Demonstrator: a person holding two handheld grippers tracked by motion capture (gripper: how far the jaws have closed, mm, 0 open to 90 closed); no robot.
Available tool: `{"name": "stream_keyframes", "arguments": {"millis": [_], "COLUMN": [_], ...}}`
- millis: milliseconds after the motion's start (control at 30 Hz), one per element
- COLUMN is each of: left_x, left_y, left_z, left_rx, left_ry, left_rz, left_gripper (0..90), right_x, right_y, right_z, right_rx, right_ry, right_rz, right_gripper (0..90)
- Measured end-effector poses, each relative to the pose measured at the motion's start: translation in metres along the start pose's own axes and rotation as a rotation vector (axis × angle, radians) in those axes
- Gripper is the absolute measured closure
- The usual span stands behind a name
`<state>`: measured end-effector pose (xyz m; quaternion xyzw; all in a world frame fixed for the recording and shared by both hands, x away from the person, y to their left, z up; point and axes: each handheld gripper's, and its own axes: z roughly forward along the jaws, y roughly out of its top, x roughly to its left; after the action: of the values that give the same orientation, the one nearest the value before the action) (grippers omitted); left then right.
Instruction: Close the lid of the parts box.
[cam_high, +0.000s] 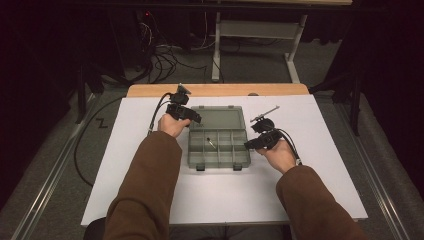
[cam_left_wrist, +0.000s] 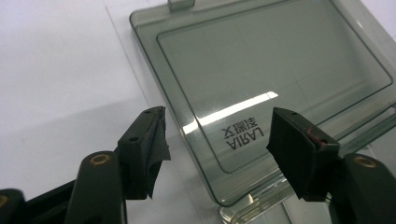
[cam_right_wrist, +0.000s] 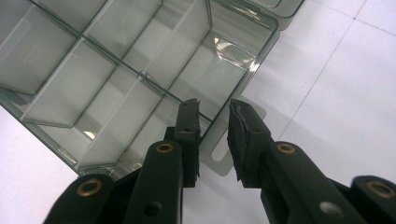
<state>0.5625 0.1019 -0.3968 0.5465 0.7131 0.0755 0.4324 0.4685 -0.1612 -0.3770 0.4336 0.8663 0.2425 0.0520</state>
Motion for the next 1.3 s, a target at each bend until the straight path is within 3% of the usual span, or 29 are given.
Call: {"name": "stream_keyframes", "arguments": {"millis": [167,600,967,1300], "left_x": [0.003,0.006,0.007,0.005], "left_y": [-0.001,-0.005,-0.004,0.000], "left_z": [0.006,0.017,0.018,0.011], "left_rx": [0.035,0.069,0.080,0.062], "left_ry": [0.004,0.000,-0.013,-0.033], "left_rz": [-0.022,-0.071,-0.101,-0.105], "left_gripper": [36.5,36.8,37.2,39.3], "right_x": [0.000,0.000,-0.001,-0.001], "right_y": [0.000,0.000,0.001,0.003], "right_z": [0.000,0.000,0.000,0.000], "right_rx": [0.000,0.001,0.008,0.022], "right_ry": [0.001,0.003,0.006,0.009], "right_rz": [0.000,0.002,0.002,0.004], "right_gripper": [75.9,75.9,75.8,75.9]}}
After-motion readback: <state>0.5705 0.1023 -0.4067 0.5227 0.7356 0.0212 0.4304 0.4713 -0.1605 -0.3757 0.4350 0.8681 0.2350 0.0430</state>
